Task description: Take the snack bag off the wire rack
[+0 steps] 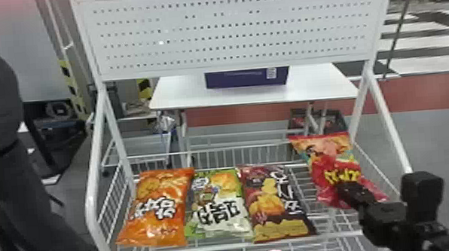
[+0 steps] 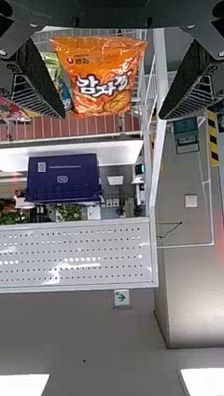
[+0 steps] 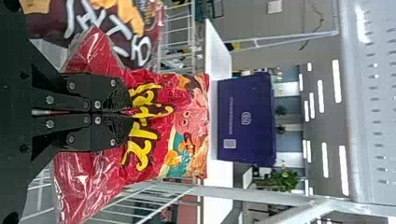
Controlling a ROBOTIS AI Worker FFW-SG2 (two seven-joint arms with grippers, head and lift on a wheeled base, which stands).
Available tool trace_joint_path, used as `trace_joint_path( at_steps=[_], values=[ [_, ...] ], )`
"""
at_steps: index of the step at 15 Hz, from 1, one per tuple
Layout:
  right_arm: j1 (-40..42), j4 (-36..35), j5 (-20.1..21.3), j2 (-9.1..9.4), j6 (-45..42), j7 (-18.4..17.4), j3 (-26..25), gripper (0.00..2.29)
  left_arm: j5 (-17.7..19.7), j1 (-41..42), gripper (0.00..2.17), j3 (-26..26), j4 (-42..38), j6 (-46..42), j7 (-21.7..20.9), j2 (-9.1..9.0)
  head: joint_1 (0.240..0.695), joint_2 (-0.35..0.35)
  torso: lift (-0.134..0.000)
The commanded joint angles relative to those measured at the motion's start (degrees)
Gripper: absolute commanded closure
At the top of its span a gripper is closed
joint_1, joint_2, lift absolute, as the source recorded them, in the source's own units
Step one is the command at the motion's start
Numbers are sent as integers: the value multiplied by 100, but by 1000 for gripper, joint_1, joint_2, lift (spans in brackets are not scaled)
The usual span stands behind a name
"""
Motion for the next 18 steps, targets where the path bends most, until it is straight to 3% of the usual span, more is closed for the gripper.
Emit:
trace_joint_path(
  at_steps=[1,4,7,12,18],
  values=[
    [470,-786,-90,-66,-11,-47,-204,1949,0,16,147,3,-11,-17,0,0,499,0,0],
    [1314,-1692,-362,-118,-117,-153,-512,1949,0,25,147,12,-11,-35,9,0,499,0,0],
    [2167,-2175,-468,-241,-784,-100,-714,1949,0,25,147,12,-20,-52,0,0,499,0,0],
    [3345,-2447,-529,-268,-1804,-65,-1074,1949,26,-1,147,20,-11,-52,0,26,499,0,0],
    [3802,-2606,-582,-321,-1663,-65,-1540,1949,202,-63,147,135,33,-52,-9,88,499,0,0]
  ],
)
